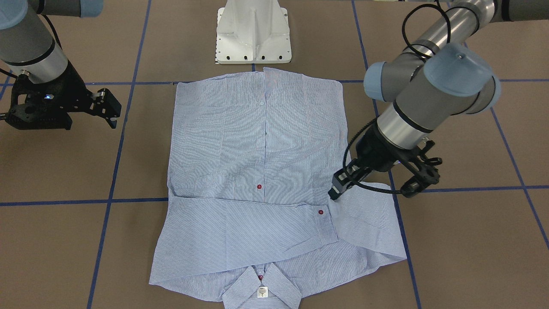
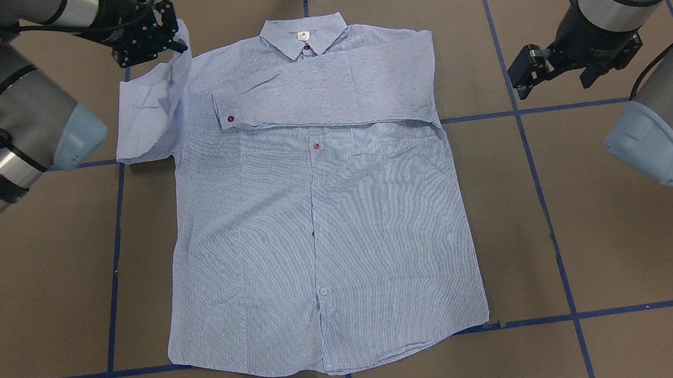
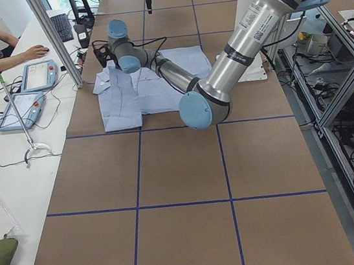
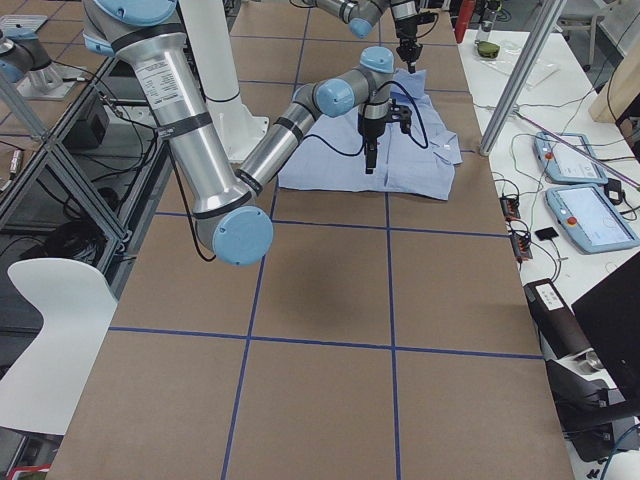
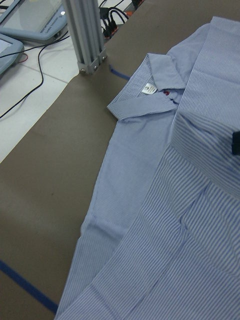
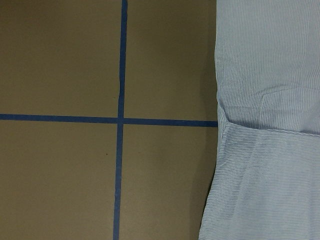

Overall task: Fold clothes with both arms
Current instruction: 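Grasp the other sleeve with the left gripper and swing it over the chest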

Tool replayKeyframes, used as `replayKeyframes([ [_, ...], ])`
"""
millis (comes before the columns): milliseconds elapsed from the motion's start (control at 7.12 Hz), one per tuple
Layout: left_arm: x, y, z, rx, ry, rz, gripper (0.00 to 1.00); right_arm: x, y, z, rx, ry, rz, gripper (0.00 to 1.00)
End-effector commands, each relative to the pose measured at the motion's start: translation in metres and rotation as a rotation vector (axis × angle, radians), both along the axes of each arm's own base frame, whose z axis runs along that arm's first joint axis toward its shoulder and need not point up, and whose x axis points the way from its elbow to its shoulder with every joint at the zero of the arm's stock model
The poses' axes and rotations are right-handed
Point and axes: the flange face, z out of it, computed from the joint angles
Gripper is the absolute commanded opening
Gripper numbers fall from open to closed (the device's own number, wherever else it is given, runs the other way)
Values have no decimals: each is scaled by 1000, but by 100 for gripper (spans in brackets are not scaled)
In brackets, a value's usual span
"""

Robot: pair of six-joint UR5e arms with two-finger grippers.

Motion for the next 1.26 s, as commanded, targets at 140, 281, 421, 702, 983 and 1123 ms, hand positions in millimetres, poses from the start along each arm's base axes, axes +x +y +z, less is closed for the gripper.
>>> replayKeyframes([
  [140,44,13,-79,-73,87,13,0,4,-2,0,-4,-10,4,100],
  [281,48,10,-89,-79,92,11,0,10,-5,-1,-5,-12,13,100],
  [421,48,10,-92,-75,95,11,0,11,-5,0,-6,-11,15,100],
  [702,73,12,-79,-92,77,17,0,12,-4,1,-7,-12,14,100],
  [983,128,33,-67,-86,66,-16,0,12,-4,2,-12,-15,13,100],
  [1123,146,48,-71,-119,79,-2,0,10,-4,3,-15,-13,10,100],
])
